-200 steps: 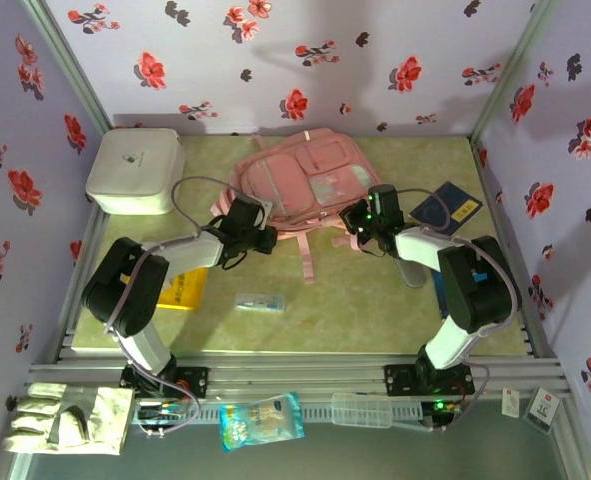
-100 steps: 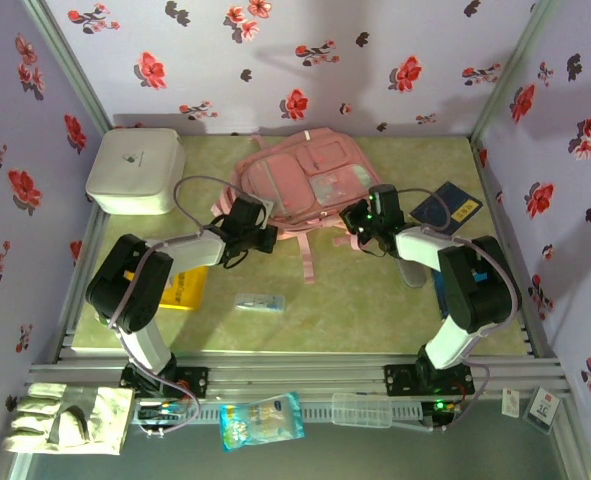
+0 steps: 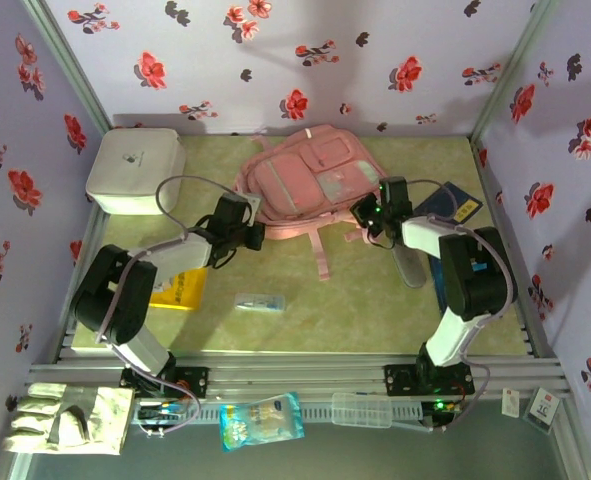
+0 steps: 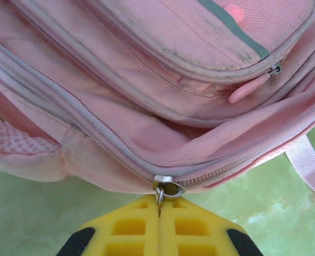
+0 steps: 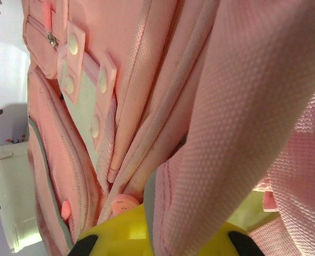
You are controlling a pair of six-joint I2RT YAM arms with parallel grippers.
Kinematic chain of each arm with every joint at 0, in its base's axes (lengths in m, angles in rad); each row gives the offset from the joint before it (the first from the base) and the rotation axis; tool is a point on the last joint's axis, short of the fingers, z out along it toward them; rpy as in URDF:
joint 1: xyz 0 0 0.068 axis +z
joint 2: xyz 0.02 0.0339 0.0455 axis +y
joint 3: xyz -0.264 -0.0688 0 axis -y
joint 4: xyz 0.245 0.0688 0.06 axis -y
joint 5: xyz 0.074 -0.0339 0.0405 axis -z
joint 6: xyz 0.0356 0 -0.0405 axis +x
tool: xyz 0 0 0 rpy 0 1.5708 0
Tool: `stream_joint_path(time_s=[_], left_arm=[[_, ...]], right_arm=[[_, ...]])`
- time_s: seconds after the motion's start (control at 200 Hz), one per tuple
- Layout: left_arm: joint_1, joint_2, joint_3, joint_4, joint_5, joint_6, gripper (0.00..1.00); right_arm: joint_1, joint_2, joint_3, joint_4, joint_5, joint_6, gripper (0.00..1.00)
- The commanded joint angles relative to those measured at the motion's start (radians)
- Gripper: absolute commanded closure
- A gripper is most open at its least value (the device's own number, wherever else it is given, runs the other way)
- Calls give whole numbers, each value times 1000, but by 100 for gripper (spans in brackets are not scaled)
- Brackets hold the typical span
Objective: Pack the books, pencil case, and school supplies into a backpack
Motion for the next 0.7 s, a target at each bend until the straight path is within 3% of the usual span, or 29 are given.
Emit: stream_joint_path(time_s=[0.0,0.105,0.175,0.415,0.695], left_arm=[[-2,-27,20,-97,-29,51,100],[-56,-12,67,-149,-13,73,100],[-88,-2,90,-172,7,72,100],[-182,73,199,-255,77,50,100],[-196,151,296,-353,96,21,100]], right_arm=[[-53,-22,34,8,70,-41,83],[-52,-109,-4,-33,66,-1,58],[-52,-172,-26,-92,69,28,49],[38,-297,-121,-218,135,165,37],[179,-163,-127,-92,107,332,34]])
